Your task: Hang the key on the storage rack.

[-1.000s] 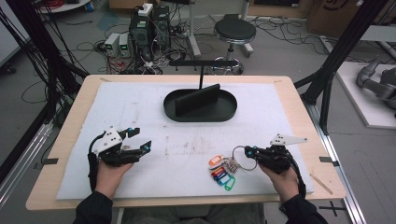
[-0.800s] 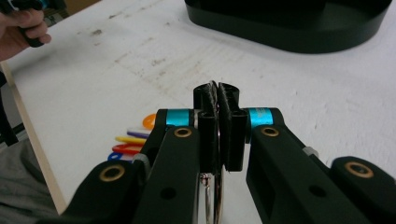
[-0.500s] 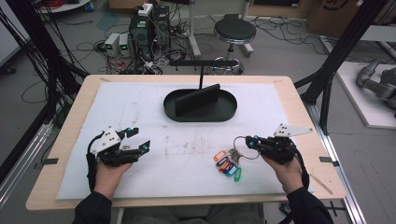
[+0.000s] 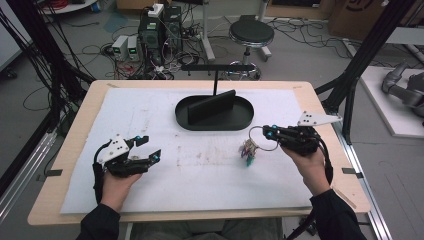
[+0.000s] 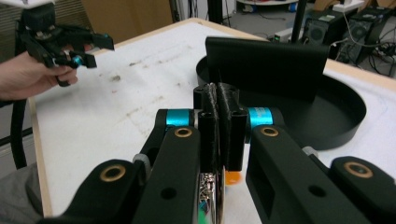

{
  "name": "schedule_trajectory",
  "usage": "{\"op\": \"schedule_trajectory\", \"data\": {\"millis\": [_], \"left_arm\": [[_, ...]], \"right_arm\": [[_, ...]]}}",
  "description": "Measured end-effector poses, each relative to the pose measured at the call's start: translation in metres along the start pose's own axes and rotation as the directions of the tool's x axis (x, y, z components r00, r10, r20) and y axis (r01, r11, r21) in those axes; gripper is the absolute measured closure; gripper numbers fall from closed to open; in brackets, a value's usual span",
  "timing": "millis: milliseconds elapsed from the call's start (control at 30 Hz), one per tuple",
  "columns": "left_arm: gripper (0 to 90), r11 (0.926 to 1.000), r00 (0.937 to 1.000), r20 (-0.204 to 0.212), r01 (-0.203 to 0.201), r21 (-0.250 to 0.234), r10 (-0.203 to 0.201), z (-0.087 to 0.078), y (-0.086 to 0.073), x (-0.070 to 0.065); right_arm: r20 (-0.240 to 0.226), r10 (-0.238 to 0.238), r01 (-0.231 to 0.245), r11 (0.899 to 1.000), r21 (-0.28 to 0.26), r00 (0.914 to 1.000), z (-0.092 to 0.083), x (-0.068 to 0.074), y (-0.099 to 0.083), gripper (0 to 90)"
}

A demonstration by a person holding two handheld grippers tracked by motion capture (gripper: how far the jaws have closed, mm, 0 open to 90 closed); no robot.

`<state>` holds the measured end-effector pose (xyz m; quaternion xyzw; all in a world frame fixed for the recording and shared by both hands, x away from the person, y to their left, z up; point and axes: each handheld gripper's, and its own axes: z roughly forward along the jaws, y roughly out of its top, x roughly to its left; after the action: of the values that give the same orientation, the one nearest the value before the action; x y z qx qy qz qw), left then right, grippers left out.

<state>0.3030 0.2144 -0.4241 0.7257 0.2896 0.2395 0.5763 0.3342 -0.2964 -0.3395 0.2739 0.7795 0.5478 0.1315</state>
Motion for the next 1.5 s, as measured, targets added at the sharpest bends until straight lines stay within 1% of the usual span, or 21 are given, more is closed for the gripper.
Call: {"op": "schedule_trajectory", "data": {"millis": [33, 67, 200, 333, 367, 400, 533, 667, 733, 767, 833, 867, 967, 1033, 1133, 1267, 1400, 1500], "left_arm": [[30.7, 1.0, 1.0, -0.003, 0.003, -0.002, -0.003, 0.0, 0.0, 0.0], [30.7, 1.0, 1.0, -0.002, 0.006, -0.002, -0.006, 0.0, 0.0, 0.002], [30.6, 1.0, 1.0, -0.006, 0.008, 0.0, -0.008, 0.001, -0.001, 0.003], [30.6, 1.0, 1.0, -0.009, 0.001, -0.005, -0.001, 0.001, 0.001, 0.003], [30.6, 1.0, 1.0, -0.007, 0.001, -0.007, -0.001, 0.002, 0.002, 0.004], [30.7, 1.0, 1.0, -0.009, 0.001, -0.007, -0.001, 0.003, 0.003, 0.004], [30.7, 1.0, 1.0, -0.008, 0.002, 0.0, -0.002, 0.006, 0.002, 0.005], [30.7, 1.0, 1.0, -0.007, 0.0, -0.004, 0.0, 0.006, 0.003, 0.005], [30.7, 1.0, 1.0, -0.007, -0.001, -0.005, 0.001, 0.006, 0.003, 0.005], [30.7, 1.0, 1.0, -0.009, 0.0, -0.002, 0.0, 0.006, 0.002, 0.005], [30.7, 1.0, 1.0, -0.008, 0.0, -0.002, 0.0, 0.006, 0.002, 0.005], [30.7, 1.0, 0.9999, -0.01, 0.001, -0.001, -0.001, 0.006, 0.002, 0.005], [30.7, 1.0, 1.0, -0.009, 0.0, -0.002, 0.0, 0.004, 0.002, 0.005], [30.7, 1.0, 1.0, -0.009, 0.001, -0.002, -0.001, 0.004, 0.002, 0.004], [30.7, 1.0, 1.0, -0.009, 0.0, -0.001, 0.0, 0.004, 0.002, 0.004], [30.7, 1.0, 1.0, -0.01, 0.001, -0.003, -0.001, 0.003, 0.001, 0.005], [30.7, 1.0, 1.0, -0.009, 0.001, -0.002, -0.001, 0.003, 0.001, 0.005], [30.7, 1.0, 0.9999, -0.01, 0.001, -0.004, -0.001, 0.002, 0.001, 0.004]], "right_arm": [[0.0, 0.0, 0.0, 1.0, 0.0, 1.0, 0.0, 0.0, 0.0, 87.5], [-0.002, -0.006, 0.006, 1.0, -0.007, 1.0, 0.001, -0.003, 0.006, 87.5], [-0.005, -0.016, 0.016, 1.0, -0.019, 0.9999, 0.001, -0.008, 0.018, 87.6], [0.0, -0.033, 0.033, 0.999, -0.033, 0.9994, 0.004, -0.014, 0.033, 87.6], [0.0, -0.033, 0.033, 0.999, -0.033, 0.9994, 0.004, -0.014, 0.033, 87.6], [0.004, -0.046, 0.046, 0.998, -0.044, 0.999, 0.006, -0.017, 0.042, 87.6], [0.019, -0.061, 0.062, 0.997, -0.049, 0.998, 0.012, -0.023, 0.056, 87.6], [0.03, -0.067, 0.068, 0.996, -0.062, 0.9973, 0.018, -0.031, 0.067, 87.6], [0.032, -0.066, 0.068, 0.996, -0.06, 0.9973, 0.019, -0.033, 0.069, 87.6], [0.038, -0.072, 0.074, 0.995, -0.068, 0.9967, 0.023, -0.037, 0.073, 87.6], [0.038, -0.069, 0.072, 0.995, -0.067, 0.9969, 0.024, -0.039, 0.075, 87.6], [0.047, -0.074, 0.077, 0.994, -0.071, 0.9962, 0.028, -0.044, 0.078, 87.6], [0.059, -0.075, 0.079, 0.994, -0.073, 0.9955, 0.033, -0.05, 0.08, 87.6], [0.06, -0.074, 0.078, 0.995, -0.061, 0.9954, 0.036, -0.053, 0.081, 87.6], [0.068, -0.075, 0.08, 0.995, -0.066, 0.9949, 0.039, -0.056, 0.083, 87.6], [0.072, -0.087, 0.092, 0.993, -0.073, 0.9936, 0.048, -0.061, 0.086, 87.6], [0.074, -0.086, 0.092, 0.993, -0.073, 0.9935, 0.054, -0.067, 0.088, 87.6], [0.086, -0.085, 0.091, 0.993, -0.075, 0.9927, 0.059, -0.071, 0.089, 87.6]]}}
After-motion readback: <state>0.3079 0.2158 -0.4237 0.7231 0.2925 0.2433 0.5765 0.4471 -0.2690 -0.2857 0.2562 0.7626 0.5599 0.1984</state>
